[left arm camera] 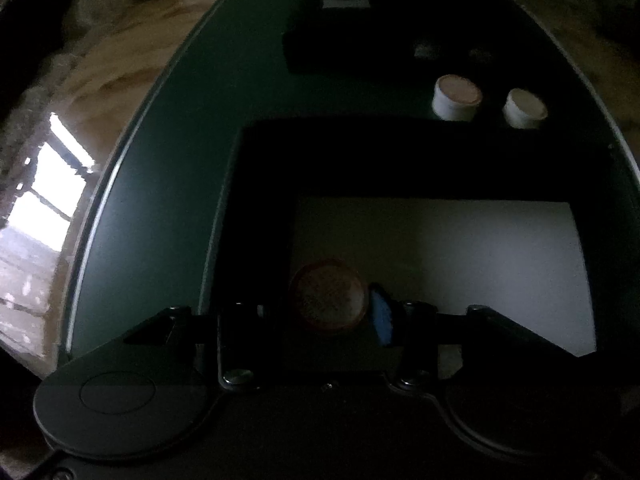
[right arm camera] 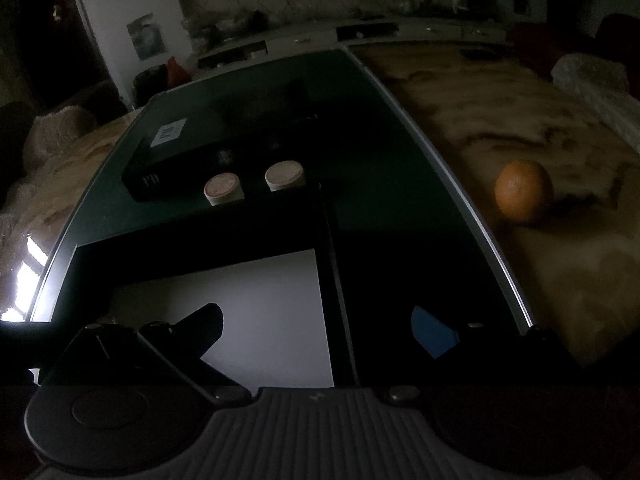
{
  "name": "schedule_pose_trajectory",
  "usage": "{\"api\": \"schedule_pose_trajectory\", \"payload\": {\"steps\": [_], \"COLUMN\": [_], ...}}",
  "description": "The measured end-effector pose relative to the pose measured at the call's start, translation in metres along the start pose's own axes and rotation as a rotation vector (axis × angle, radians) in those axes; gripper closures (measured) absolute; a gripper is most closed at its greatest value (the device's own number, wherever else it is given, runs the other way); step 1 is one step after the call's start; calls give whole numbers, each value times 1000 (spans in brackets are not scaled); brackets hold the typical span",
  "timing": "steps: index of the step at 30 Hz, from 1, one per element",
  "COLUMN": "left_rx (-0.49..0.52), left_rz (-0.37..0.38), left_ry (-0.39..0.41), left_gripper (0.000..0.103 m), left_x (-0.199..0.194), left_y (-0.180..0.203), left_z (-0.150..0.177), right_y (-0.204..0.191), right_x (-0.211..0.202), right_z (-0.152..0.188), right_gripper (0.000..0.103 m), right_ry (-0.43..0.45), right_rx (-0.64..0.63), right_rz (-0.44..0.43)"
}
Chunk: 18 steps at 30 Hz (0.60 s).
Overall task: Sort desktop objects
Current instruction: 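Lower the cup onto the white paper and open the left tool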
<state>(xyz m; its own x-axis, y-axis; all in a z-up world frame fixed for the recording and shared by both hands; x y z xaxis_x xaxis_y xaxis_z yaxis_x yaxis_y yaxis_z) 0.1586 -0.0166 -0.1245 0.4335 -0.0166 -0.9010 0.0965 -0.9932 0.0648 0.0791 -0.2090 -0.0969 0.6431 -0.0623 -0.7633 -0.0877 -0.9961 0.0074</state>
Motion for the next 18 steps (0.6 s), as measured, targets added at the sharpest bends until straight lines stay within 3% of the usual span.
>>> {"api": "schedule_pose_trajectory", "payload": {"steps": [1, 2, 7, 13, 18], "left_rx": [-16, -31, -111, -175, -170], "left_rz": [15, 30, 97, 112, 121], "left_ry": [0, 5, 17, 54, 75], "left_gripper": [42, 39, 36, 33, 29], "left_x": [-2, -6, -22, -42, -62], "left_y": [-2, -4, -17, -26, -26], "left_z": [0, -2, -6, 6, 24], "right_y": [0, 0, -2, -4, -4], "right_x": [0, 0, 0, -4, -25], "right_z": [0, 0, 0, -1, -25], "right_gripper": [0, 0, 0, 0, 0], "right_ry": [-1, -1, -3, 1, 123], "right_rx": [0, 1, -7, -19, -35], "right_rz": [0, -2, -11, -37, -46]}}
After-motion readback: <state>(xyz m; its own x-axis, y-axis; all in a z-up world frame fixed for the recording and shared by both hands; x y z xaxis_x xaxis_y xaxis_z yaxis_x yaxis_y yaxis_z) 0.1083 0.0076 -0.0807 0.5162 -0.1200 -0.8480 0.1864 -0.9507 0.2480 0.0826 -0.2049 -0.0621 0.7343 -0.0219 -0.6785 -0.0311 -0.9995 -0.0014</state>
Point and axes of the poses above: each gripper's, at about its wrist camera, not at the fingertips, and x roughly the way its jaws point, y to its right, z to its underside, the point moved 3 cm from there along x, roughly the way its jaws point, and after that the axes turned 15 degrees about -x, right-handed, at the moved point
